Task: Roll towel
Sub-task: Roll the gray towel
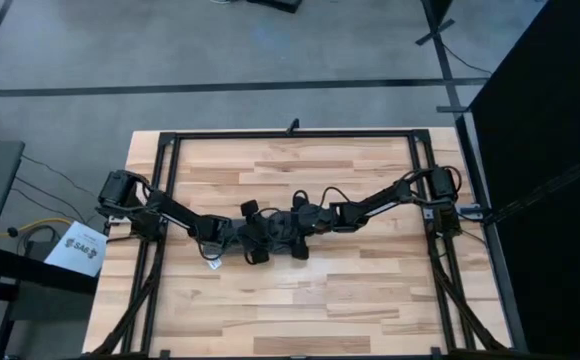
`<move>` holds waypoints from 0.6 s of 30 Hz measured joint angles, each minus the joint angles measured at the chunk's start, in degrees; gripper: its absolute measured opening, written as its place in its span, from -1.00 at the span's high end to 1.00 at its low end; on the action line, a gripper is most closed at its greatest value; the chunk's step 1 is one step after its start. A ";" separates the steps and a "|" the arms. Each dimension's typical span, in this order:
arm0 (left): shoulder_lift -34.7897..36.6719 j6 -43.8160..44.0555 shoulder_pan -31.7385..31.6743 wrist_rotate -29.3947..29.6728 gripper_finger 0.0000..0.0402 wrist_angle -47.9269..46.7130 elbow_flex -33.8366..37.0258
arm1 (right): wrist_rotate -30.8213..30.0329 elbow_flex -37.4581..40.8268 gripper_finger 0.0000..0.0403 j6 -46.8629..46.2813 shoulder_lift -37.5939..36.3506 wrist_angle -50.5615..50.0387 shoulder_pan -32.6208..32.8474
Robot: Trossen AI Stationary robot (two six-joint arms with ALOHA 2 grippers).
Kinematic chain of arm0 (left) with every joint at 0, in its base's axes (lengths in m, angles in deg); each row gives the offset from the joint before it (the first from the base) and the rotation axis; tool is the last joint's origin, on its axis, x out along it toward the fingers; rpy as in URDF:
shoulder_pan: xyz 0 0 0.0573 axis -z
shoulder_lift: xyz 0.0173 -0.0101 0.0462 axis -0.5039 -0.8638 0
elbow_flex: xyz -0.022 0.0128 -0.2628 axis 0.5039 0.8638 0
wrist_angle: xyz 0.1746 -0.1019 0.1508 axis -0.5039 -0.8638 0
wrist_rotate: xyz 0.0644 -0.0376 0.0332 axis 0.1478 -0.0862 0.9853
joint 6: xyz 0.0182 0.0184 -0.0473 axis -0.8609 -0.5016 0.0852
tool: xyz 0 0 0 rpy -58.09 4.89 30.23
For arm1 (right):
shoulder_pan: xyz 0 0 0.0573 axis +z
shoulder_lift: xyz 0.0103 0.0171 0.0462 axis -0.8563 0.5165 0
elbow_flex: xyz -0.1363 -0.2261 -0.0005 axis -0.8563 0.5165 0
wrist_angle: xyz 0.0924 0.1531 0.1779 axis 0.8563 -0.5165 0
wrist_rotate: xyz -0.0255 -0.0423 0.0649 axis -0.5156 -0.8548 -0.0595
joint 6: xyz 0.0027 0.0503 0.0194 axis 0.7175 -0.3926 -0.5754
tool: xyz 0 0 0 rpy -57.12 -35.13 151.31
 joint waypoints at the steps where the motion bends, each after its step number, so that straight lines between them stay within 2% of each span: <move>1: -0.52 0.29 0.00 -0.01 0.14 0.21 -0.04 | -0.08 0.05 -0.28 0.45 -0.79 -0.49 0.02; 5: -2.32 1.97 0.04 -0.28 0.14 0.88 -0.08 | -0.33 0.33 -0.28 2.19 -5.51 -6.35 0.33; 10: -4.91 2.81 0.07 -0.78 0.14 4.30 -0.08 | -0.33 0.22 -0.28 2.33 -11.58 -19.67 0.25; 18: -6.52 2.93 0.45 -1.11 0.14 7.16 -0.12 | -0.10 0.82 -0.28 2.30 -13.83 -36.28 -0.18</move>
